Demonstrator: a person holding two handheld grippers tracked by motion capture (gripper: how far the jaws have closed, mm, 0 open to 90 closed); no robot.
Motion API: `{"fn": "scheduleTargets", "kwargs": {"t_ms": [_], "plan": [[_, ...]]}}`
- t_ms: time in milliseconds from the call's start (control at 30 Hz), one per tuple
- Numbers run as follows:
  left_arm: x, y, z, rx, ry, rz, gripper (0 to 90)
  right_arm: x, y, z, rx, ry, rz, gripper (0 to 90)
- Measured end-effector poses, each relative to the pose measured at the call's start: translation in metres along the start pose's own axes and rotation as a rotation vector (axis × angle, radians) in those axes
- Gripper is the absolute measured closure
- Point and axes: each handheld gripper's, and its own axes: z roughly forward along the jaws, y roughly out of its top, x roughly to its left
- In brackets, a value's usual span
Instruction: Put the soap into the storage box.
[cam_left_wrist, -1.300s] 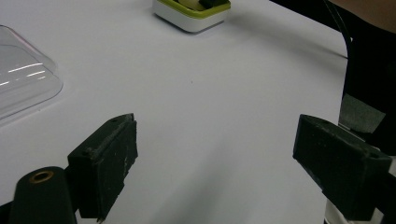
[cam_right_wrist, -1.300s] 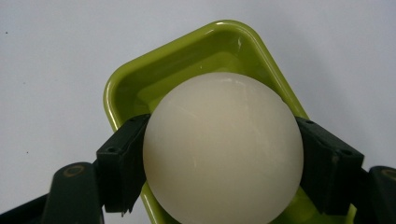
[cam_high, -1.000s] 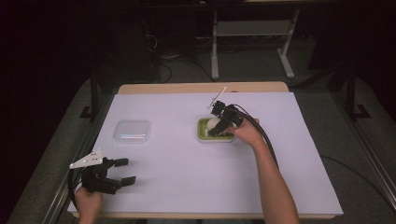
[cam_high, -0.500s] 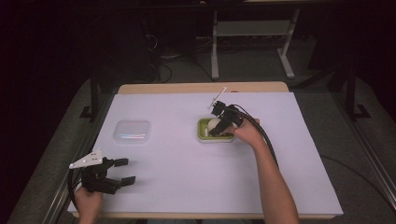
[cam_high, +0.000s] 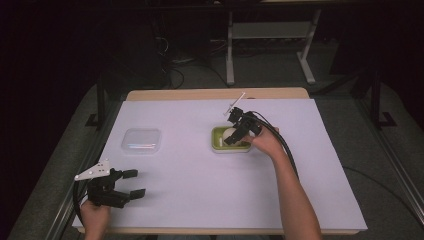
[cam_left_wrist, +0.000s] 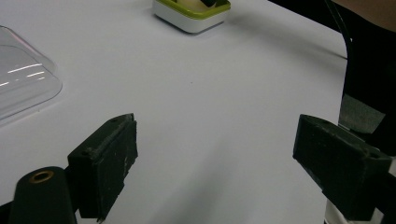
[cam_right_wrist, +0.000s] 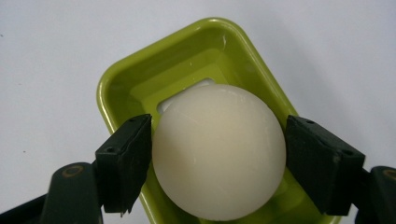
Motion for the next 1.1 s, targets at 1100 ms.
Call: {"fn": "scheduleTargets", "kwargs": {"t_ms": [1100], "plan": [[-0.001, 0.0, 0.002, 0.003, -0.002, -0.003, 13.1, 0.011, -0.026, -0.038, -0.085, 0.042, 0.036, 21.6]]}}
